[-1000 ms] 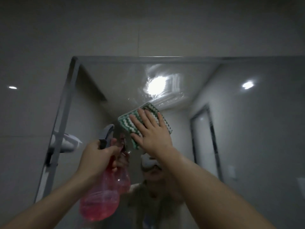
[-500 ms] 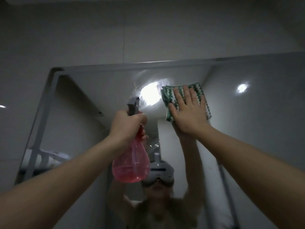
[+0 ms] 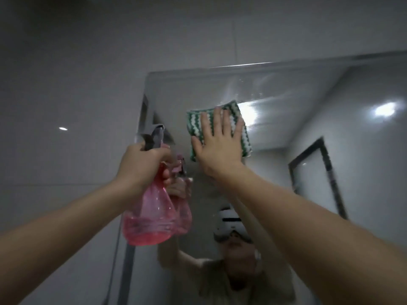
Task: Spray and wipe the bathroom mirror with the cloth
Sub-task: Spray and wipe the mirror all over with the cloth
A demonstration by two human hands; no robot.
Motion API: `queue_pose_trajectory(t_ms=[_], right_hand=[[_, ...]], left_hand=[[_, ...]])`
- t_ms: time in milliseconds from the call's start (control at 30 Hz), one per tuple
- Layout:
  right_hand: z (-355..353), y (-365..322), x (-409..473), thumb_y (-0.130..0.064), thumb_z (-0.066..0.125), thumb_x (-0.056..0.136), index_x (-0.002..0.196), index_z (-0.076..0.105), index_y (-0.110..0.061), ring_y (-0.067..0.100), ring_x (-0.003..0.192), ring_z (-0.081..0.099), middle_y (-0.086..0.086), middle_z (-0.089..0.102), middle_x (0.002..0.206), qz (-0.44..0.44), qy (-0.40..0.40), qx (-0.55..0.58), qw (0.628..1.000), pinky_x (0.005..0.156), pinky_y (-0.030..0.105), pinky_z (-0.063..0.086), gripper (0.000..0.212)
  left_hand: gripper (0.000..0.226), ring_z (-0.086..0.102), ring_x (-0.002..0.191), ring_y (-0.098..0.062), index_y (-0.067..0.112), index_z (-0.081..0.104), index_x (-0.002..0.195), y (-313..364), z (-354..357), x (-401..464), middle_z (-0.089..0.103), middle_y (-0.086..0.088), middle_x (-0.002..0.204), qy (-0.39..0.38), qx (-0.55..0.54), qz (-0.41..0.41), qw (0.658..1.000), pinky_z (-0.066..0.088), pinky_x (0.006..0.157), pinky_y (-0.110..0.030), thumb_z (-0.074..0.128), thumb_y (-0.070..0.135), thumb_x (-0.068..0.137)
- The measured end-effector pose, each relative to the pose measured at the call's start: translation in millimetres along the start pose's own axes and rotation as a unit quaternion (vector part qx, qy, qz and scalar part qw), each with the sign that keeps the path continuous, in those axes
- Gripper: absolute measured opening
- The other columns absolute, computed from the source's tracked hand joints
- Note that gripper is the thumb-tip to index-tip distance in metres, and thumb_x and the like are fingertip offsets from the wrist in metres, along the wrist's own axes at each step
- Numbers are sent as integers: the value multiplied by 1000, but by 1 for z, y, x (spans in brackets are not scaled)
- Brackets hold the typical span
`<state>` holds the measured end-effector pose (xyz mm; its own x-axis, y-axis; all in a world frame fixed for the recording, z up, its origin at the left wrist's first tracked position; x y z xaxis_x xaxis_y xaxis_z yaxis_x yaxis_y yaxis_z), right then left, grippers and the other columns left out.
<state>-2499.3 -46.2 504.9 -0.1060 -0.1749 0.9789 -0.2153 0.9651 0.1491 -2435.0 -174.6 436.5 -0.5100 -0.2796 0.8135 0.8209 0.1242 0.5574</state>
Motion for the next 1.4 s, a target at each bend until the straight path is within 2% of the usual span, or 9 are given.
queue_pose_trajectory(t_ms=[67,233,500,600,900,1033,1233,1333,1400], right_hand=[[8,-38,-4,-51,19,100,153,-2,-21,29,146,-11,13,-10,159,-33,-7,7,999,111,53,-17,65],[22,-101,-15,-50,16,101,153,-8,-20,28,146,-16,12,-15,159,-83,-37,8,996,110,52,-20,65],[24,-107,-10,-54,16,100,152,-7,-28,21,146,-15,5,-16,159,-149,-72,-2,986,109,47,-22,63],[16,-78,10,-56,15,99,152,-4,-36,16,146,-13,-2,-15,159,-164,-75,-17,983,111,48,-19,59],[-31,123,50,-57,21,98,151,2,-38,18,147,-7,-1,-10,160,30,-24,15,999,114,49,-12,60],[-44,195,39,-58,21,98,152,0,-37,17,147,-10,-1,-12,160,69,-27,18,997,114,49,-12,61],[-56,263,29,-60,15,97,151,-7,-37,18,146,-13,0,-15,160,75,-29,-5,997,114,49,-11,62],[-59,271,28,-59,15,97,151,-6,-36,18,146,-12,1,-14,160,71,-26,-8,997,114,49,-12,63],[-59,269,28,-58,15,98,151,-7,-35,20,147,-12,2,-14,160,74,-17,-18,997,113,50,-12,63]], left_hand=[[14,40,31,-16,-1,57,89,-2,-30,-1,41,-3,37,14,22,7,1000,37,36,-22,52,-9,79],[16,43,34,-17,1,57,92,-1,-86,-7,44,-5,42,33,57,8,998,41,37,-26,54,-8,80],[16,41,31,-16,1,57,92,10,-85,-4,42,-4,37,42,30,10,999,39,36,-23,53,-10,80],[15,40,31,-18,3,56,85,19,-64,1,41,-4,36,38,16,23,999,38,40,-24,53,-10,79],[17,37,31,-16,2,56,86,34,45,2,39,-2,37,-3,-14,33,999,35,35,-21,51,-13,78],[17,37,28,-12,2,52,85,37,117,-6,39,0,33,-42,-60,7,997,33,33,-17,47,-14,80],[14,37,30,-15,0,52,91,44,197,-10,39,-5,38,-74,-86,-19,993,37,34,-19,50,-10,81],[15,37,31,-15,1,51,89,47,219,-7,44,-15,62,-84,-97,-25,991,37,34,-20,49,-11,80],[14,37,30,-14,2,51,86,46,225,-2,42,-14,64,-90,-100,-25,991,37,34,-20,49,-11,80]])
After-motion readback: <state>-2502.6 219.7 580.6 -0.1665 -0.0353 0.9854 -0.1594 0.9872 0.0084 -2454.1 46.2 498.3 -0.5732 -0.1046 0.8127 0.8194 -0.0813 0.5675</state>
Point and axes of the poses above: each hand's wrist, its own x-axis towards the middle knuckle, its own z-axis out of the palm, y = z × x, the point moved 7 cm from there along x, towards the middle knuckle
